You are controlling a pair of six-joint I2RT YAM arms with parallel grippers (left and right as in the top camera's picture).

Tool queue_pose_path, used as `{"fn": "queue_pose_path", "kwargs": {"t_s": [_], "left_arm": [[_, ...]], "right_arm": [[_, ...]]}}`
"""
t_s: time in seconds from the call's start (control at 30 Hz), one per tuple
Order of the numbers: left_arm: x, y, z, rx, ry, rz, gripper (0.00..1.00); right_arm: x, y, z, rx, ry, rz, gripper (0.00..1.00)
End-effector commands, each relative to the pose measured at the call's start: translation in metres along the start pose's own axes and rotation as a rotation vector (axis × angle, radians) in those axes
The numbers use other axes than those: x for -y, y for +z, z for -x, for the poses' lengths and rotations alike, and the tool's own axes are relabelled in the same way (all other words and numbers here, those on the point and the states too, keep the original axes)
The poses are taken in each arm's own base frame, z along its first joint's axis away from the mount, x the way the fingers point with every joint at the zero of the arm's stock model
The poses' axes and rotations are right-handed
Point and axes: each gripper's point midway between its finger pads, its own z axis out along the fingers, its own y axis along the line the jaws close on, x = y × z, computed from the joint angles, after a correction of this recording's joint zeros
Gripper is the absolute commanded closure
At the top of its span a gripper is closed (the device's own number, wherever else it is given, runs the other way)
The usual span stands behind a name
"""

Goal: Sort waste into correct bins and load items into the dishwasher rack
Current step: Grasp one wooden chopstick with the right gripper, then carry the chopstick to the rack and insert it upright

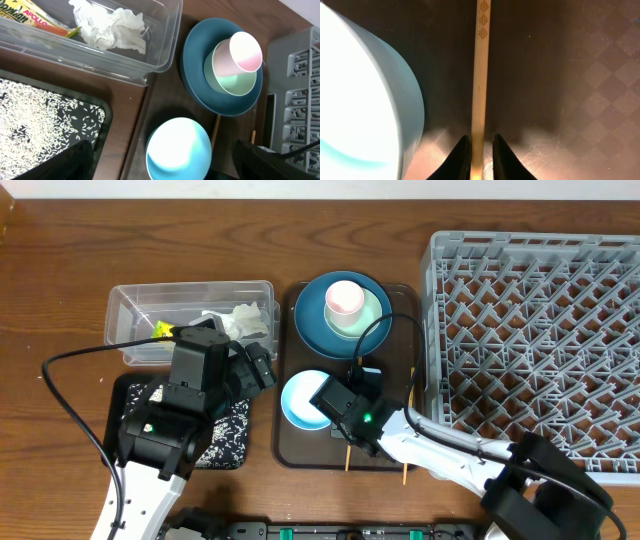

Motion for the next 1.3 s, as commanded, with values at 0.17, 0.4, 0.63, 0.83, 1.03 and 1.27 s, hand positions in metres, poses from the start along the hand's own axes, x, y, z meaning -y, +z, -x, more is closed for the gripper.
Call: {"fn": "queue_pose_path", "kwargs": {"t_s": [0.17,0.4,0.63,0.83,1.03,1.27], "left_arm": [[0.001,-0.003,0.006,0.019,-0.001,0.0,0.09],[0.001,-0.003,0.006,0.019,-0.001,0.0,0.09],[0.001,-0.003,0.006,0.019,-0.001,0.0,0.09],[0.001,-0.003,0.006,0.019,-0.001,0.0,0.09],[0.001,-0.003,0.006,0.019,-0.001,0.0,0.09],[0.001,-0.003,0.006,0.019,-0.001,0.0,0.09]], "right_arm": [[0.012,0.004,0.0,0.004,0.007,-0.047,0.87],[0.015,0.006,-0.002,0.002,0.017,-0.053,0.87],[0.018,0.006,-0.002,0.006,0.031,-0.061,0.94],[0.017,0.006,-0.002,0.007,0.031,-0.059,0.99],[0.008,-0.008,0.011,0.041,-0.036,-0.024,0.99],[0.02,-0.068,0.06,0.2,-0.139,-0.003,0.99]]}}
